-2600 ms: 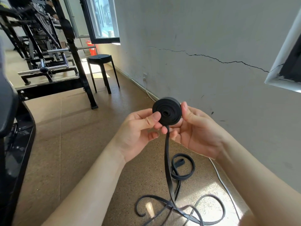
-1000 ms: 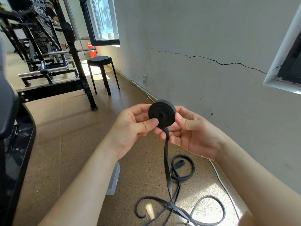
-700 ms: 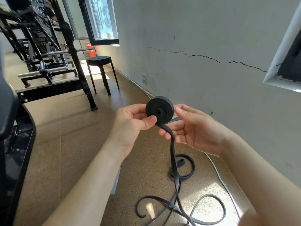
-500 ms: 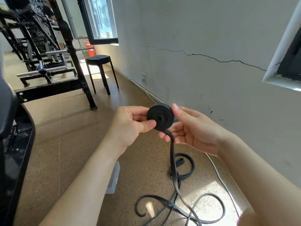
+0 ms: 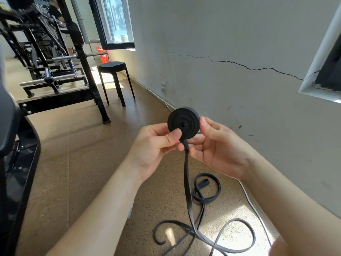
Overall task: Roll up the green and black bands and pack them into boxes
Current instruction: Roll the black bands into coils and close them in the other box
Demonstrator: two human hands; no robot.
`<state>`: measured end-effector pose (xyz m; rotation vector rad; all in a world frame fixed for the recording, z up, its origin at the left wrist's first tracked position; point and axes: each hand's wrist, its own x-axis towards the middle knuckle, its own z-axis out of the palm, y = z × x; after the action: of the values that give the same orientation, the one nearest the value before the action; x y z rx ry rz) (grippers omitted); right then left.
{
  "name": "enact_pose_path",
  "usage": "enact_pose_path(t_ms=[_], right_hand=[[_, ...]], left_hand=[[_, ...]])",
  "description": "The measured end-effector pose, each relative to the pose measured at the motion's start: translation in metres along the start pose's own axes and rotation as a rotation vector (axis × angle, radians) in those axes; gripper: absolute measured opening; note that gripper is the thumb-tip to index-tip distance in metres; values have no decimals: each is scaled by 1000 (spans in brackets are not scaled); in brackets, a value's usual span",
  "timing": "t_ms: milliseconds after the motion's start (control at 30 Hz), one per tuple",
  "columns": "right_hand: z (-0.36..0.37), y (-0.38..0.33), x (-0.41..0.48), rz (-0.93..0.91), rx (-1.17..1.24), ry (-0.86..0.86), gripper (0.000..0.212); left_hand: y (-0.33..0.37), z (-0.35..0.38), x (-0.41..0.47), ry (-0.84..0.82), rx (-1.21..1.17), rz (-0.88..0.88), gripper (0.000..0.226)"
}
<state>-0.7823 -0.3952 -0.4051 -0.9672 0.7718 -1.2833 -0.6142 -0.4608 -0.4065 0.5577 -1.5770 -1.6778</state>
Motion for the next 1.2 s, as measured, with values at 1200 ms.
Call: enact_pose_path(t_ms=[1200], right_hand=[[-2, -10, -9, 85, -437, 74, 64]], left_hand=[[18, -15, -3, 106, 795, 77, 12]])
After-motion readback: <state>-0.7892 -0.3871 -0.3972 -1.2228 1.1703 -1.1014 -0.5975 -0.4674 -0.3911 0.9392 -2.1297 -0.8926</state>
